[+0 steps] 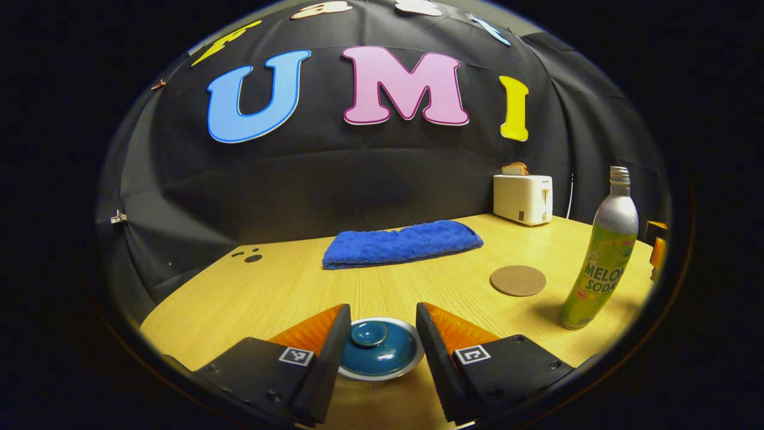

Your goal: Open the teacup lid with one hand, grasp the water bottle and pour water into the teacup with the other hand; after pouring, place the water bottle on the coaster and then close the teacup lid.

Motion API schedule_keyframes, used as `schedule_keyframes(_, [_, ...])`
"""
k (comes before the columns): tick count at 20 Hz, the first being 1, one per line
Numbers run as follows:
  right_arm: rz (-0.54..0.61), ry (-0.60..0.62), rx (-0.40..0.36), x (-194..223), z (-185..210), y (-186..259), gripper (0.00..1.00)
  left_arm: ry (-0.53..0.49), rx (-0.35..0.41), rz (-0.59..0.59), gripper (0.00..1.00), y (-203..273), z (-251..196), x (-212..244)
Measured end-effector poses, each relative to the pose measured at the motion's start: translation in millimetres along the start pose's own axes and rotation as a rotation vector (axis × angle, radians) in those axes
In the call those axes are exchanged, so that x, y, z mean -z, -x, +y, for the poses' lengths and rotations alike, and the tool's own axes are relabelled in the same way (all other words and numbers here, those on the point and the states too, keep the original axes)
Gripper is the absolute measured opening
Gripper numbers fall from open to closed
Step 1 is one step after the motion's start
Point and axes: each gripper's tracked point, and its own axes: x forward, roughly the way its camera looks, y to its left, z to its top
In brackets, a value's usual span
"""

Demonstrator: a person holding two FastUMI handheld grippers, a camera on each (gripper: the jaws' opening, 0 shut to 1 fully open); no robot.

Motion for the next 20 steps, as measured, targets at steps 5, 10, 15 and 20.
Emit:
schedule_keyframes(5, [0.001,0.007,-0.018,1,7,-3,0.99,-0.012,-0.006,0.014,0.56,-1,1,3])
schedule_keyframes(10, [0.015,0.004,-0.032,5,12,-5,0.99,-0.022,-0.010,0.015,0.36,-2,2,2])
schedule_keyframes(15, [0.015,0.005,-0.040,4,17,-10,0.99,0.013,-0.020,-0.045,0.33,3,7,-8])
schedule_keyframes(20, [0.000,0.009,-0.056,-3,29,-15,0.99,0.003,-0.067,-0.154,0.29,24,22,-39])
